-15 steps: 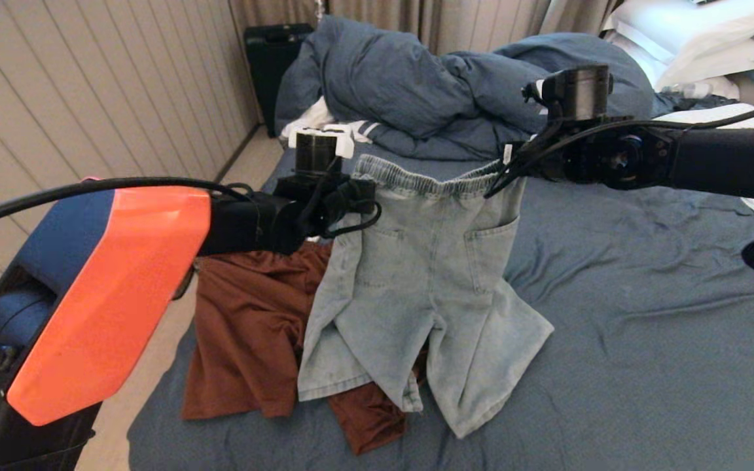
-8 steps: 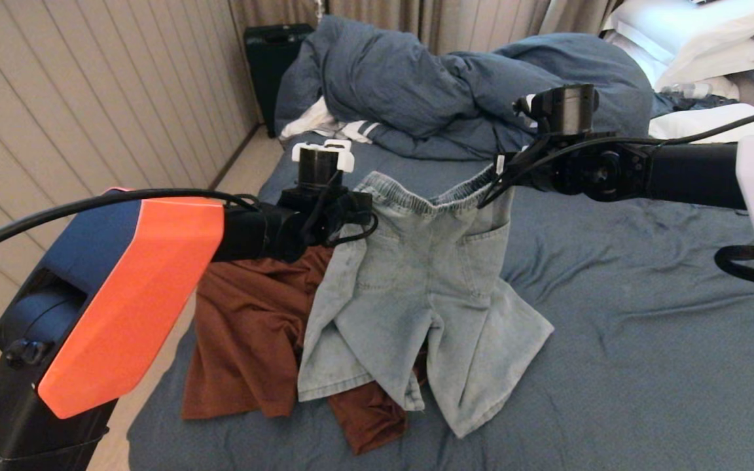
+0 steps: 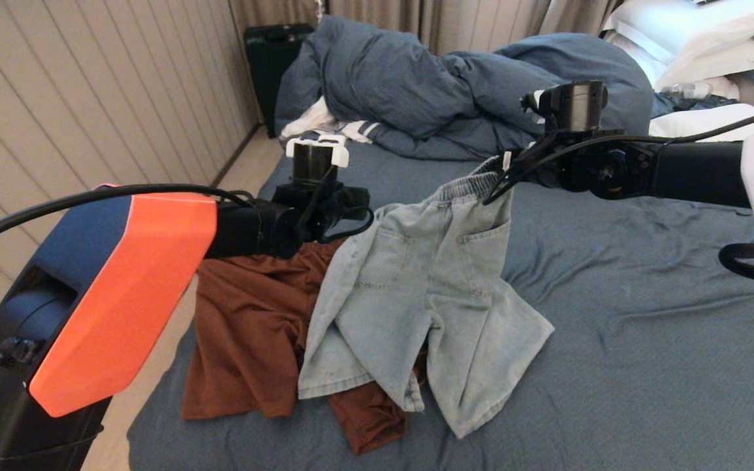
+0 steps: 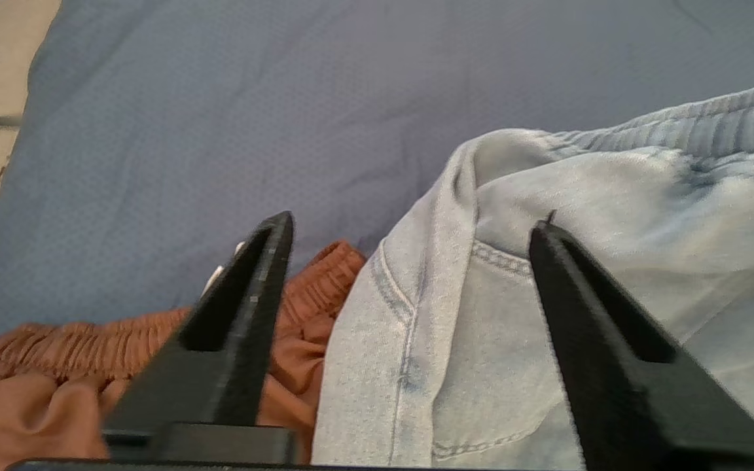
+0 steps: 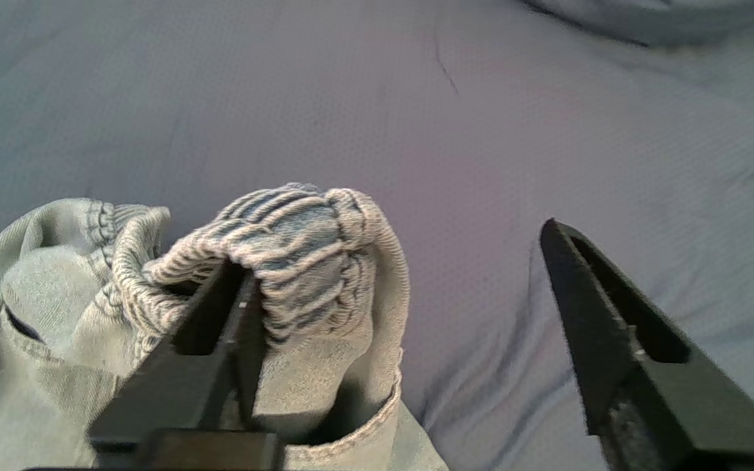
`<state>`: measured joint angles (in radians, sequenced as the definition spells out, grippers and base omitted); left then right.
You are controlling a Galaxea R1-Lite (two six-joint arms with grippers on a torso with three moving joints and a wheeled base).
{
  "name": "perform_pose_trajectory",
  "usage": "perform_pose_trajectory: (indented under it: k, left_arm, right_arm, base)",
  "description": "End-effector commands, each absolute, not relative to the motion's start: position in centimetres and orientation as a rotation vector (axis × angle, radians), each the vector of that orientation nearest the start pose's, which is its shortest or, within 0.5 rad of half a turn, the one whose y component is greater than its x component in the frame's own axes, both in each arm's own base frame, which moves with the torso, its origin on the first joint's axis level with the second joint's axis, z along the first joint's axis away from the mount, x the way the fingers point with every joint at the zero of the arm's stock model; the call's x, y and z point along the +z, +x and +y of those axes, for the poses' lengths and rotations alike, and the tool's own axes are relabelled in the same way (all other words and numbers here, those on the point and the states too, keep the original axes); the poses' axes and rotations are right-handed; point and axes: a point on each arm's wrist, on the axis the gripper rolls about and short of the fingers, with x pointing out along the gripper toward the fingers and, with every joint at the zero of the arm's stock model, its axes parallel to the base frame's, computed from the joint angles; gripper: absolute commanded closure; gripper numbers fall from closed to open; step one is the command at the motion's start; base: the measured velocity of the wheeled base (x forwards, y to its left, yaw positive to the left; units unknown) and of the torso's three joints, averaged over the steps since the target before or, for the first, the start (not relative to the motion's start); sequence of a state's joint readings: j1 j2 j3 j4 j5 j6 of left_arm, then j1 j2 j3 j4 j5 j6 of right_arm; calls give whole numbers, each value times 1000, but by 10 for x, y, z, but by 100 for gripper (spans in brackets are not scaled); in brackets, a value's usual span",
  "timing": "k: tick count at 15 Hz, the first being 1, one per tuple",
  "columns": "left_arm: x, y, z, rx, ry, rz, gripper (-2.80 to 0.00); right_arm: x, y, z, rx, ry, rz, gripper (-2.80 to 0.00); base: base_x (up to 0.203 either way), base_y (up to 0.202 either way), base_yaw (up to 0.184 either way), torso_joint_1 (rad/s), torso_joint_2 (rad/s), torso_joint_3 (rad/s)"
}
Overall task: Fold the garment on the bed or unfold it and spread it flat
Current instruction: Unford the blue shorts
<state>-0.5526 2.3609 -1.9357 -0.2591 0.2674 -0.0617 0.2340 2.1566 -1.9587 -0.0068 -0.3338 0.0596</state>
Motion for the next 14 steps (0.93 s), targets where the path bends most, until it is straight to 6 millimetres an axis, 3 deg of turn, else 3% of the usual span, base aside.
perform_pose_trajectory:
  k: [1,8,14]
  left_arm:
    - [199,430,-257,-247,-1,139,-280]
    - [200,430,-257,-237,-8,126,-280]
    - [199,430,-257,-234,-20,126,-280]
  right_arm:
    - [273,442,93,-118,12,158,-280]
    - [274,442,94,-76,31,151,-280]
    - [283,442,89,-49,345,81,-280]
  base:
    - [0,0,0,0,0,0]
    - [0,0,0,0,0,0]
    - [0,0,0,0,0,0]
